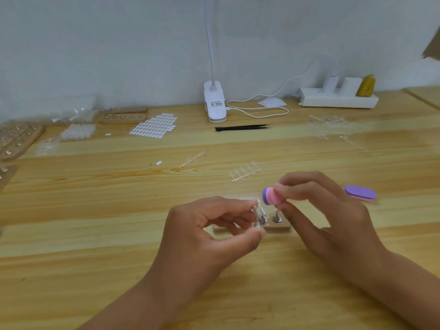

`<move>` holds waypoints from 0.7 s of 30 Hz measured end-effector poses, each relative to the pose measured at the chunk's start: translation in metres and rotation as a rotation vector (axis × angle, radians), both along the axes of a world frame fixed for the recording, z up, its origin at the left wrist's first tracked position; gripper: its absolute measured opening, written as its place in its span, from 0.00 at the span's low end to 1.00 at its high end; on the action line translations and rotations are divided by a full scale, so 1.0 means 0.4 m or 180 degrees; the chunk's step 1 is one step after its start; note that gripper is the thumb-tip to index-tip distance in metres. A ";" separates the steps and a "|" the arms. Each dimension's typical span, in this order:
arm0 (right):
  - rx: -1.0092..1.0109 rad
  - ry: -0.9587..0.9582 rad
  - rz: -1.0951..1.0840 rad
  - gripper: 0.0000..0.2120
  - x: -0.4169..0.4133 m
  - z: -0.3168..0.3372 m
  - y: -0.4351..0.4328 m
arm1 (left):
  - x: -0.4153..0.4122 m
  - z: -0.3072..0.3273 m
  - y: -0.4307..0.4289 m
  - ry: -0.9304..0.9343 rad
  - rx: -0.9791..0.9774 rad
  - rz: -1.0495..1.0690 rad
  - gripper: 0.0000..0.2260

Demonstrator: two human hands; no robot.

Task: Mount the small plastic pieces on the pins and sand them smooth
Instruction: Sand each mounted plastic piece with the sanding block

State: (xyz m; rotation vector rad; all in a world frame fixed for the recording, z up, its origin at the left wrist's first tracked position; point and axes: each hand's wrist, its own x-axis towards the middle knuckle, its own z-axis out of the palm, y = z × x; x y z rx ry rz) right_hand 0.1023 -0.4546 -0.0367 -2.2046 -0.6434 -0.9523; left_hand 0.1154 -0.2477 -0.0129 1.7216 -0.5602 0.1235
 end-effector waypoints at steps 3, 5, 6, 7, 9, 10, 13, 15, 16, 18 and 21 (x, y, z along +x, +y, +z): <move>0.0131 -0.0077 0.0212 0.09 -0.016 0.001 0.024 | 0.001 0.004 0.000 -0.0019 0.0091 -0.0036 0.12; -0.0008 -0.0093 0.0379 0.10 -0.020 -0.006 0.031 | -0.004 0.006 0.000 -0.0134 0.0193 -0.0040 0.11; -0.0058 -0.0048 0.0344 0.10 -0.014 -0.007 0.024 | -0.005 0.007 0.001 -0.0175 0.0199 -0.0017 0.11; -0.0051 0.0014 0.0251 0.09 -0.006 -0.006 0.015 | -0.006 0.007 0.001 -0.0181 0.0172 0.0013 0.12; 0.0080 0.0081 0.0145 0.08 0.003 0.001 0.006 | -0.005 0.009 0.000 -0.0116 0.0113 0.0048 0.13; 0.0121 0.0043 0.0171 0.09 0.001 0.005 0.009 | -0.005 0.011 -0.001 -0.0088 0.0104 0.0049 0.13; -0.0001 -0.0129 0.0490 0.11 -0.017 0.000 0.028 | -0.007 0.017 0.000 -0.0197 0.0210 0.0018 0.12; -0.0129 -0.0111 0.0488 0.11 -0.013 -0.004 0.015 | -0.010 0.020 0.004 -0.0260 0.0187 0.0042 0.13; -0.0132 -0.0057 0.0381 0.10 -0.006 -0.003 0.006 | -0.011 0.020 0.006 -0.0257 0.0134 0.0061 0.13; -0.0002 -0.0002 0.0246 0.10 0.000 0.004 0.005 | -0.009 0.019 0.008 -0.0231 0.0079 0.0056 0.14; 0.0041 -0.0212 0.0350 0.12 -0.020 0.004 0.034 | -0.008 0.019 0.006 -0.0174 0.0069 -0.0040 0.12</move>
